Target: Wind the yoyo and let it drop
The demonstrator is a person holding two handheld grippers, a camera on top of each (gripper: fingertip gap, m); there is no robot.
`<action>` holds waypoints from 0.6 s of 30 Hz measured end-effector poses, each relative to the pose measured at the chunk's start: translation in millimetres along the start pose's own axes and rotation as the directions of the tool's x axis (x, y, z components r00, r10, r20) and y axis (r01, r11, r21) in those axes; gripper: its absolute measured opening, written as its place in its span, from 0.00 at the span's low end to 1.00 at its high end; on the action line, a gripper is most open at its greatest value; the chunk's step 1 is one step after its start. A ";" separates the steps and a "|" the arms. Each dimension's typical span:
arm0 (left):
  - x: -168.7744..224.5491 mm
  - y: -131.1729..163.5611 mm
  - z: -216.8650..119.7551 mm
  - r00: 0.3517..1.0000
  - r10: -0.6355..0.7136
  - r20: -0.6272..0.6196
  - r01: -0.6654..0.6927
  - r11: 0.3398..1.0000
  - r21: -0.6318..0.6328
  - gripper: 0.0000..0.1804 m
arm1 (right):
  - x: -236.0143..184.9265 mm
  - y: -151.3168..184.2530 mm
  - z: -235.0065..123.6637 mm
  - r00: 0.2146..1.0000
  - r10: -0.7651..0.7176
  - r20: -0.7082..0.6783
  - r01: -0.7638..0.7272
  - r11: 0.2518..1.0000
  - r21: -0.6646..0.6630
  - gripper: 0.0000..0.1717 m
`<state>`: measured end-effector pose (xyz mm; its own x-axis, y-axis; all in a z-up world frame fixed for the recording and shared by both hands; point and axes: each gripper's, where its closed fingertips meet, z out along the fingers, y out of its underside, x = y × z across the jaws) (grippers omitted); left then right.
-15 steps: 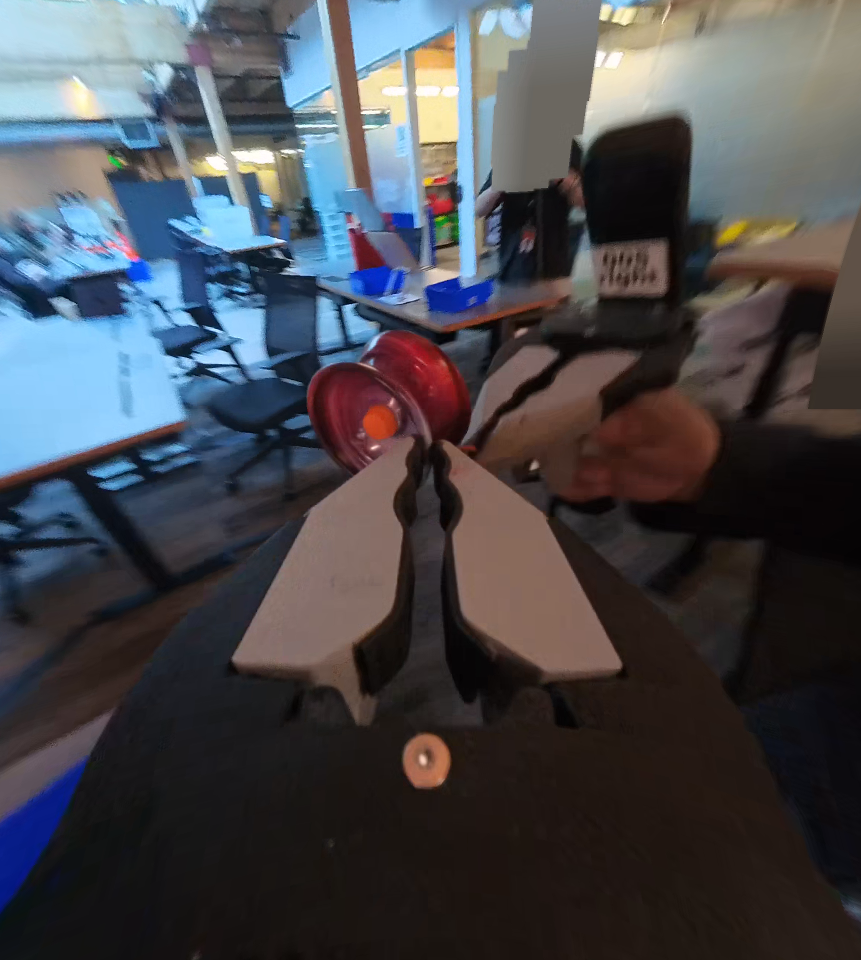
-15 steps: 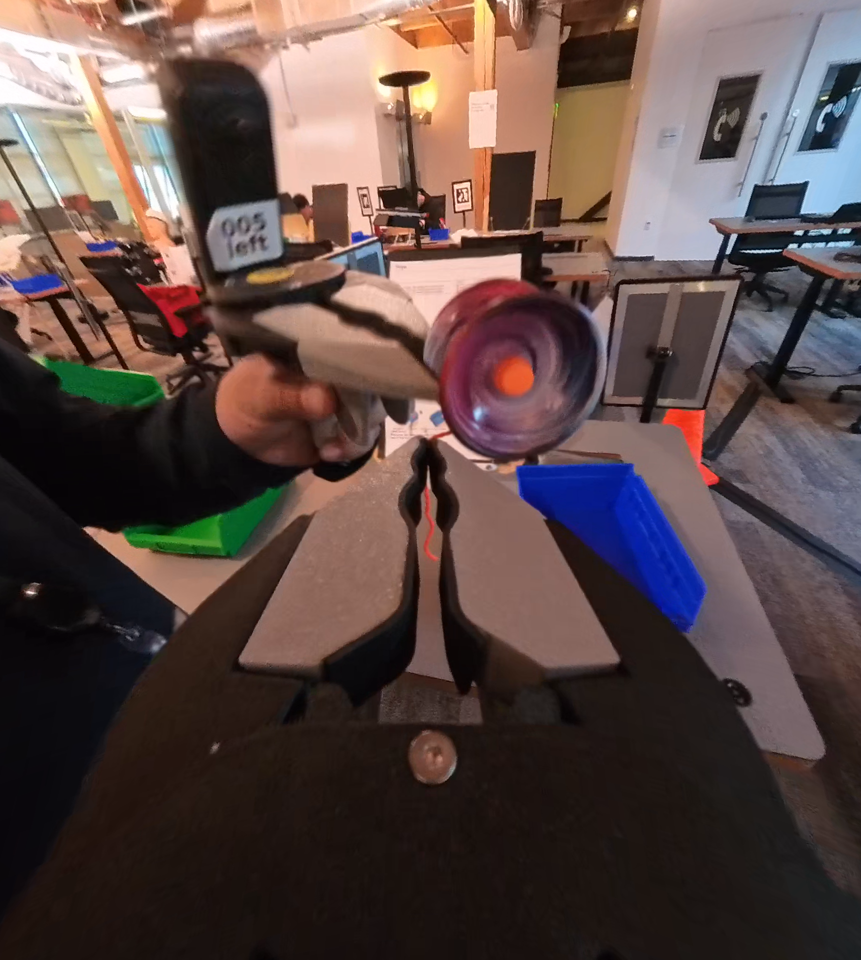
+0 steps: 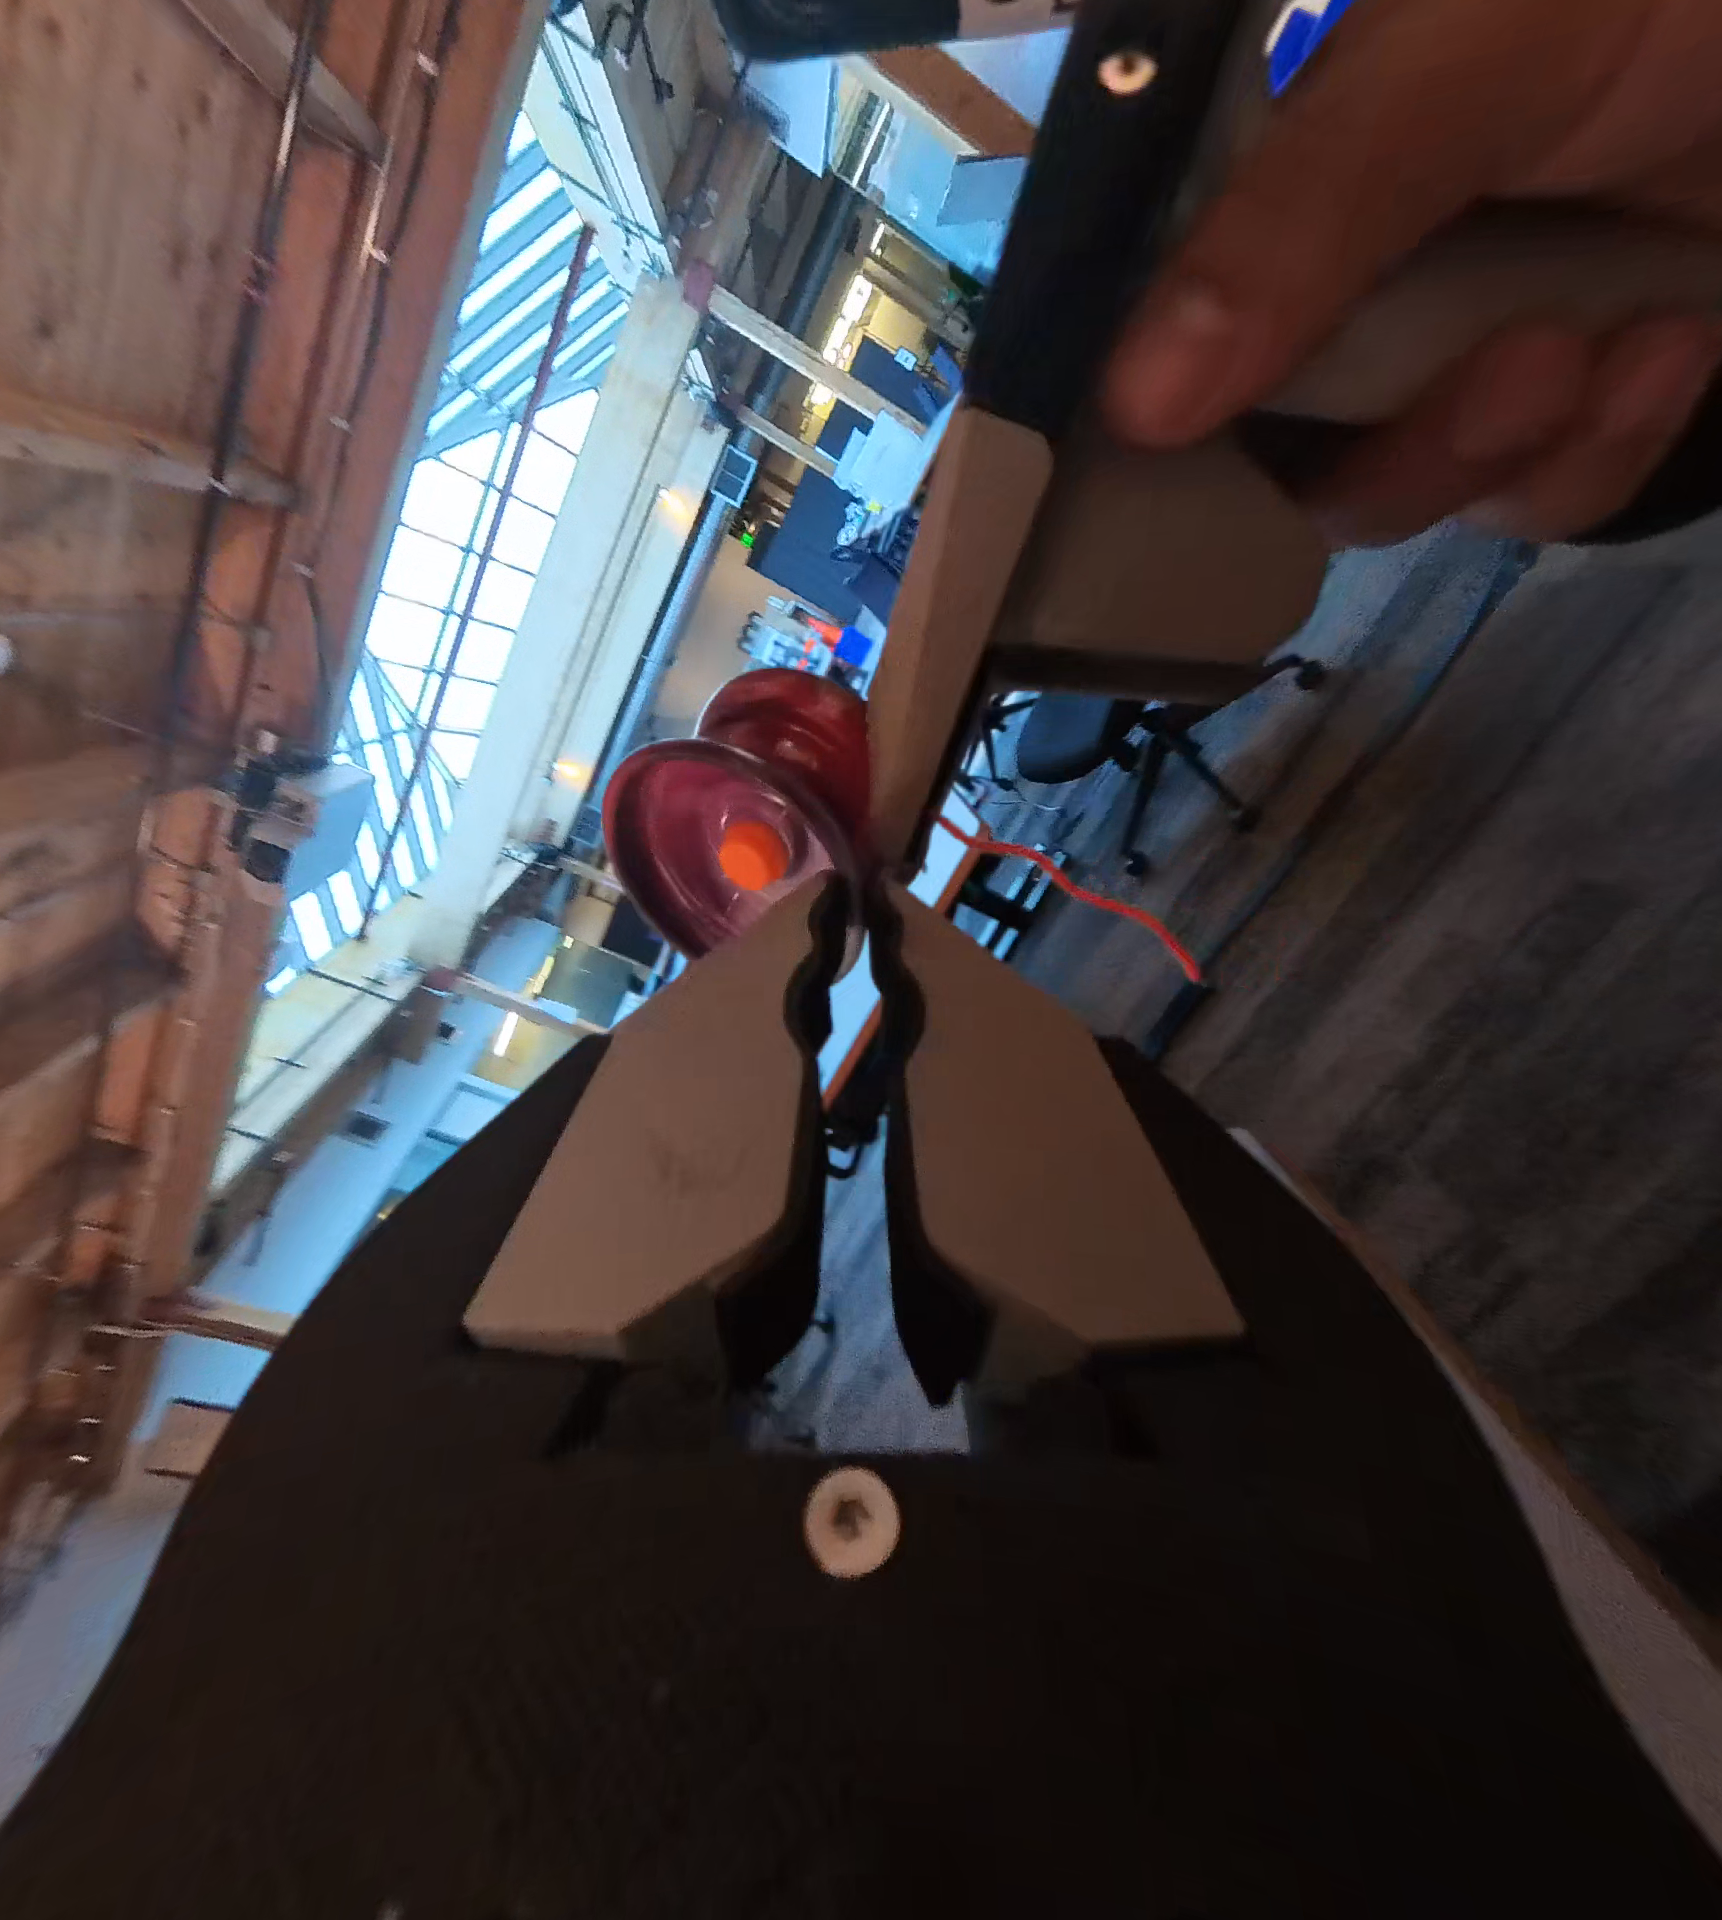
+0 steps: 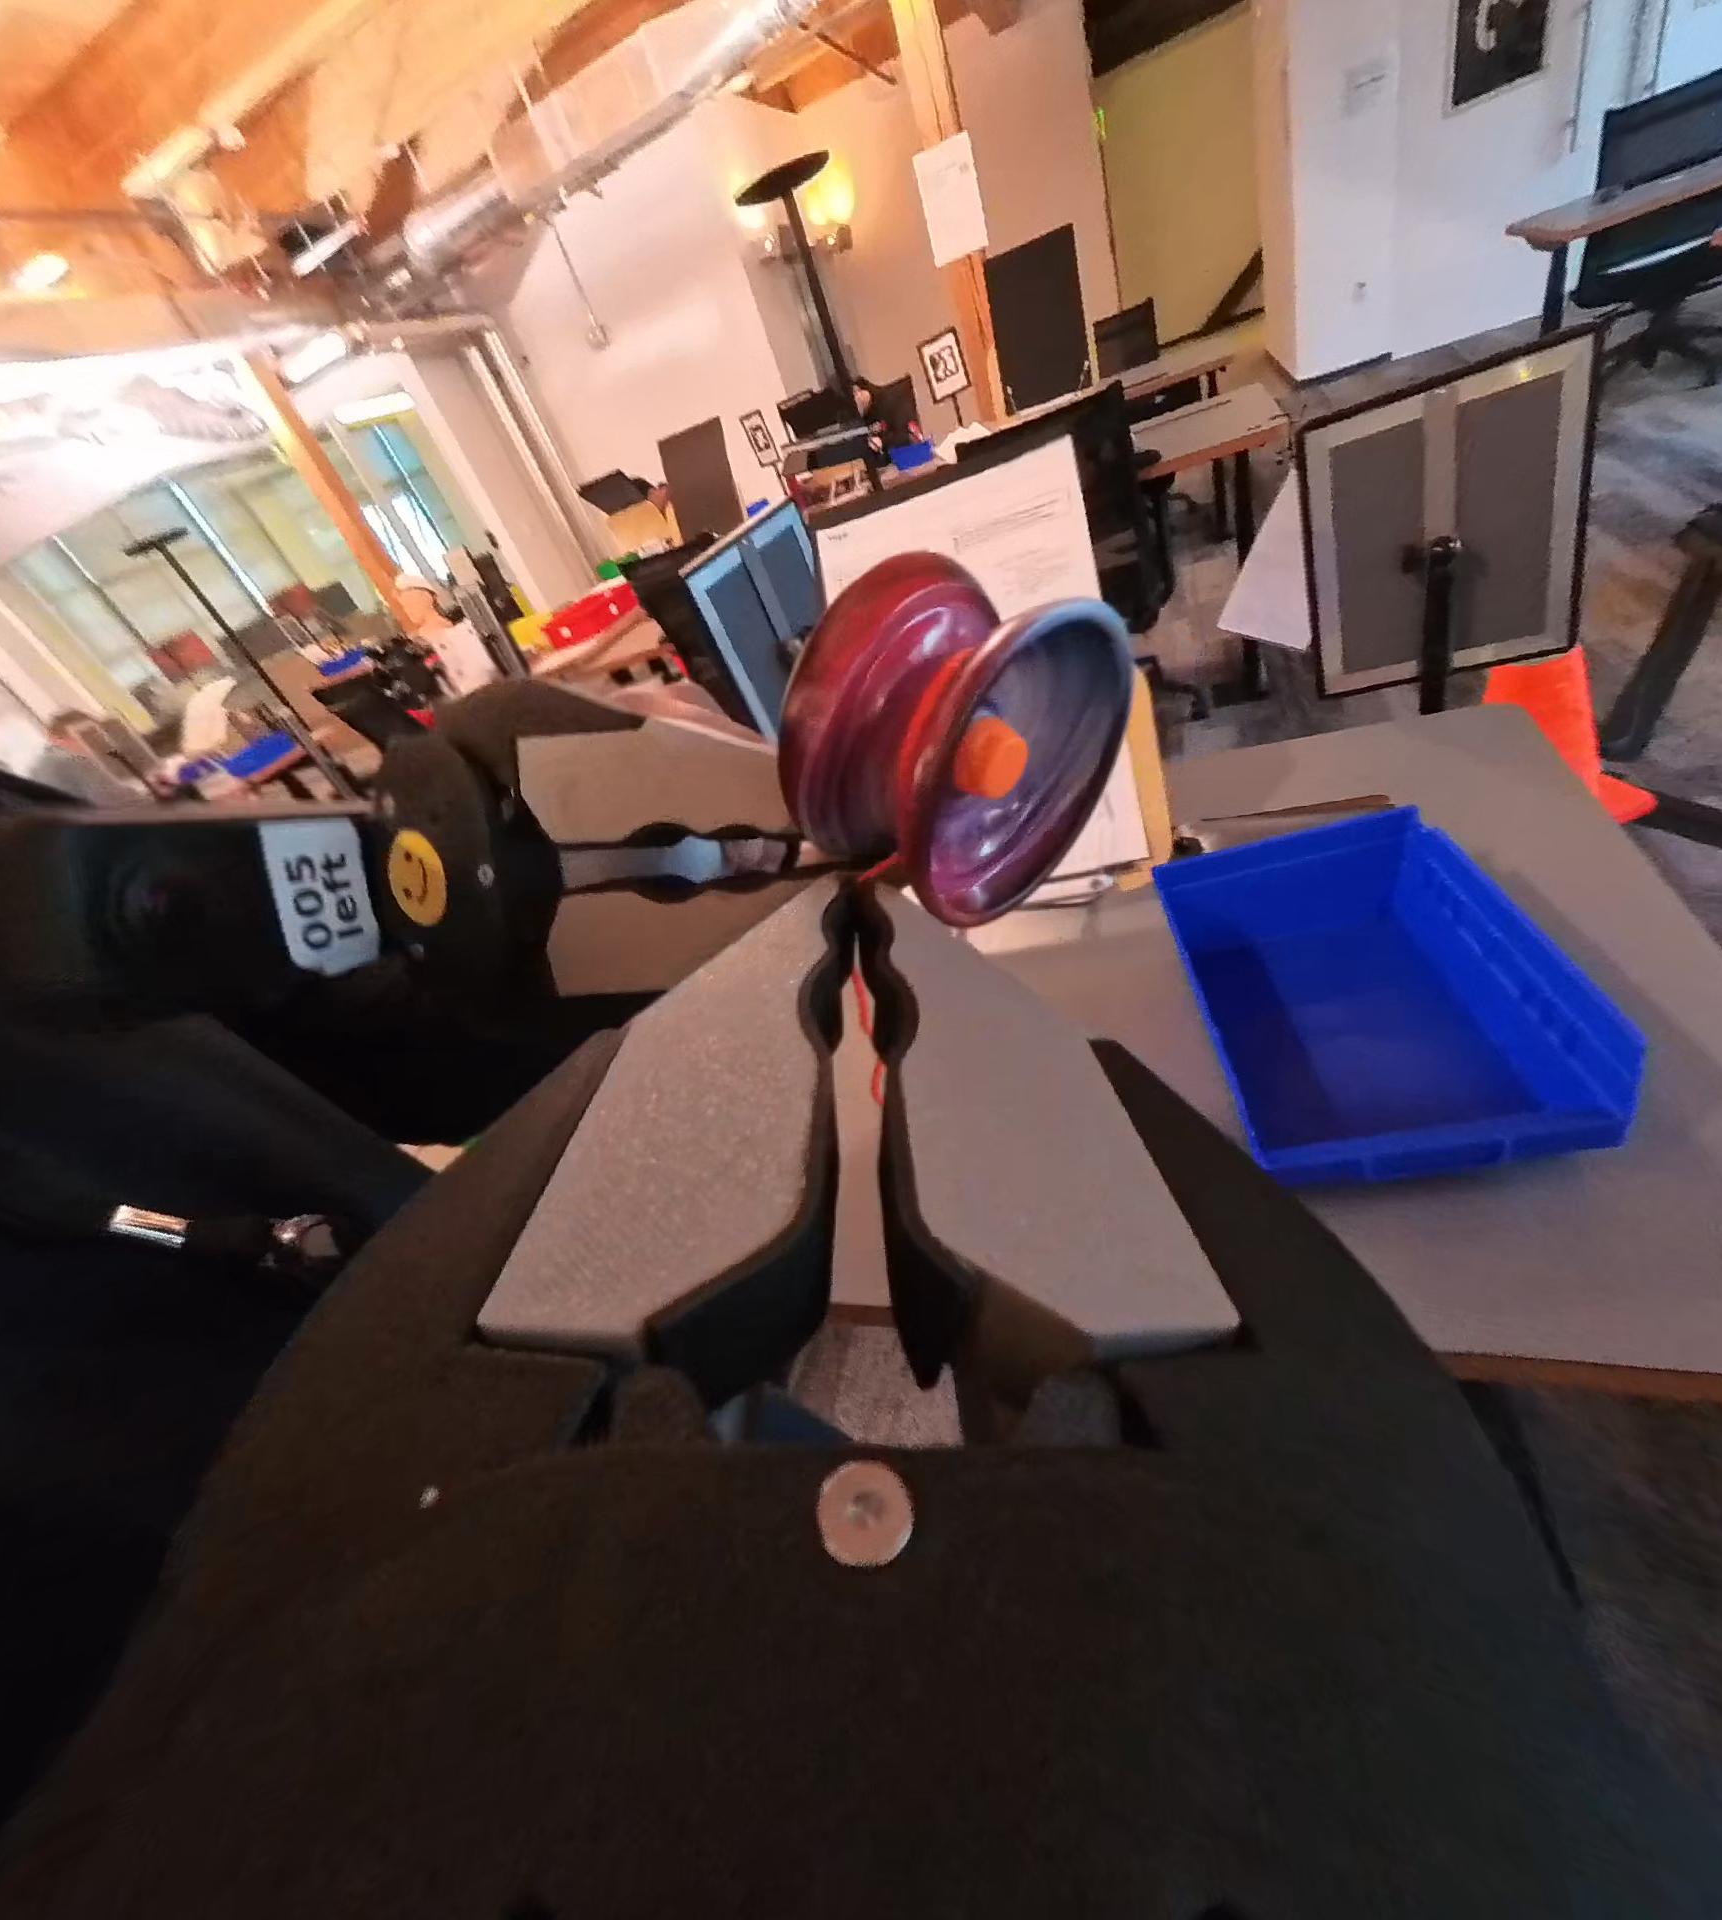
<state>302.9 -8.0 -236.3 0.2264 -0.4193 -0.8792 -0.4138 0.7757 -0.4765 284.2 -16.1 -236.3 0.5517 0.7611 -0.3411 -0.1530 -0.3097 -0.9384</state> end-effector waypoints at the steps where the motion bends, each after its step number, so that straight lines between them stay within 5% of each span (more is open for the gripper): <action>1: 0.6 -1.1 -0.8 1.000 0.030 0.008 -0.030 0.999 0.011 0.00 | -0.5 -0.4 -0.9 1.000 0.008 0.008 -0.009 1.000 0.008 0.00; 8: -13.0 -21.5 -4.1 0.942 0.325 0.082 -0.334 0.930 0.150 0.00 | -14.4 -18.2 -10.4 0.999 -0.050 0.012 0.050 0.997 0.053 0.00; 18: -49.3 -67.9 10.4 0.665 0.735 0.134 -0.742 0.631 0.227 0.00 | -28.0 -65.1 -38.7 0.988 -0.149 -0.029 0.152 0.964 0.219 0.00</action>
<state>329.0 -35.1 -160.6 -0.0354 0.3540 -0.9346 -0.2289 0.9074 0.3524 310.5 -39.3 -163.5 0.5921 0.7816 -0.1960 -0.2434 -0.0584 -0.9682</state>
